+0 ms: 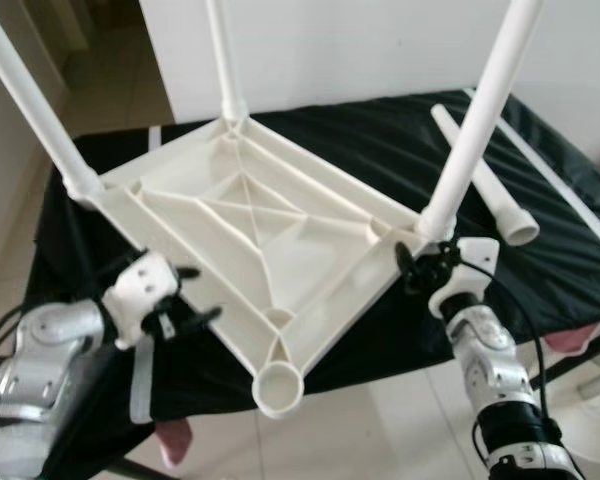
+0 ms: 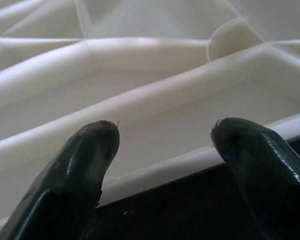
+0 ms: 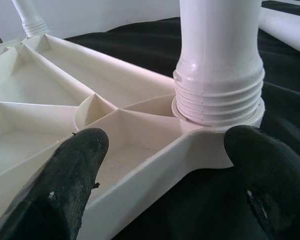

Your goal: Building children table

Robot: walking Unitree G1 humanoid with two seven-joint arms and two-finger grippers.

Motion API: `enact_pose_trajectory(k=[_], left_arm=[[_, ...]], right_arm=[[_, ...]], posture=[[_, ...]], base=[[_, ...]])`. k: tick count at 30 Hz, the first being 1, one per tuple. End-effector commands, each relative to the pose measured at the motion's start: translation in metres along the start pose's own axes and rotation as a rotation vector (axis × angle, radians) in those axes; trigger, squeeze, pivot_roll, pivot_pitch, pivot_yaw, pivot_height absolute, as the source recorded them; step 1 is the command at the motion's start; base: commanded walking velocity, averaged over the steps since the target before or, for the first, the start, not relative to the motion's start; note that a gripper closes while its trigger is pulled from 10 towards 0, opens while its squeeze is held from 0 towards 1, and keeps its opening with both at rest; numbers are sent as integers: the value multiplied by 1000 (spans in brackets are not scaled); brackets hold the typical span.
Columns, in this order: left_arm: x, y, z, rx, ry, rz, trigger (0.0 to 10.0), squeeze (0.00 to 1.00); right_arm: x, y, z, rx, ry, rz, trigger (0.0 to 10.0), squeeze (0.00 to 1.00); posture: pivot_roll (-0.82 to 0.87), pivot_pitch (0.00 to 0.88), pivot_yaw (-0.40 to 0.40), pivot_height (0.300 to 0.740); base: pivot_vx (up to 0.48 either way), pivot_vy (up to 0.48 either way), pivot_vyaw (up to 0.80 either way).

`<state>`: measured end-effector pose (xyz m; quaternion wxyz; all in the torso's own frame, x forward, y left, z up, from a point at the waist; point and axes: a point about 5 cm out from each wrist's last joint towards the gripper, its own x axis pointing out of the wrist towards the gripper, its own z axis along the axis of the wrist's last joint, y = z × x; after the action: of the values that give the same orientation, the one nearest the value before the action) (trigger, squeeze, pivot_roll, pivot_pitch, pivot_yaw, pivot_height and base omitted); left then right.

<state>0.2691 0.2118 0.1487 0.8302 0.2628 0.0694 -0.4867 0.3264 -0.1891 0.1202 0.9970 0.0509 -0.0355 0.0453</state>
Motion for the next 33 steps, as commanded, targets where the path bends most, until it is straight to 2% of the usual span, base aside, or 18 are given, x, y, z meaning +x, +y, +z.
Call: enact_pose_trajectory(k=[1, 5, 7, 8, 9, 11, 13, 18, 22, 24, 30, 32, 33], left_arm=[[2, -10, 0, 11, 6, -116, 10000, 0], [6, -14, -1, 13, 9, -132, 10000, 0], [13, -20, 0, 10, 5, -140, 10000, 0], [13, -20, 0, 10, 5, -140, 10000, 0], [19, -28, 1, 13, 6, -154, 10000, 0], [20, -29, 1, 14, 7, -157, 10000, 0], [27, -38, 6, 4, -20, -175, 10000, 0], [40, -52, 12, -27, -55, -209, 10000, 0], [45, -56, 15, -34, -68, -215, 10000, 0], [54, -59, 21, -34, -96, -218, 10000, 0], [59, -58, 24, -21, -106, -181, 10000, 0], [54, -45, 21, 6, -78, -106, 10000, 0], [48, -33, 18, 31, -63, -43, 10000, 0]], right_arm=[[-2, 2, -15, 1, 80, -17, 10000, 0], [3, 8, -19, 6, 106, -14, 10000, 0], [12, 22, -23, 62, 137, 24, 10000, 0], [12, 22, -23, 62, 137, 24, 10000, 0], [19, 34, -23, 148, 157, 55, 10000, 0], [20, 36, -23, 167, 160, 60, 10000, 0], [26, 43, -23, 196, 169, 88, 10000, 0], [37, 52, -21, 189, 187, 119, 10000, 0], [42, 57, -18, 174, 185, 129, 10000, 0], [53, 67, -9, 146, 170, 149, 10000, 0], [58, 65, -4, 123, 151, 121, 10000, 0], [58, 49, 0, 88, 114, 46, 10000, 0], [55, 36, 0, 50, 98, -10, 10000, 0]], posture=[[49, 85, -15, 740], [50, 85, -16, 740], [61, 83, -23, 740], [61, 83, -23, 740], [64, 81, -24, 740], [64, 81, -24, 740], [79, 76, -26, 740], [85, 75, -17, 740], [87, 70, -12, 740], [95, 60, -13, 740], [99, 59, -16, 740], [109, 56, -31, 740], [116, 58, -40, 740]], base=[[0, 0, 0], [0, 0, 0], [0, 0, 0], [0, 0, 0], [0, 0, 0], [0, 0, 0], [0, 0, 0], [0, 0, 0], [0, 0, 0], [0, 0, 0], [0, 0, 0], [0, 0, 0], [0, 0, 0]])
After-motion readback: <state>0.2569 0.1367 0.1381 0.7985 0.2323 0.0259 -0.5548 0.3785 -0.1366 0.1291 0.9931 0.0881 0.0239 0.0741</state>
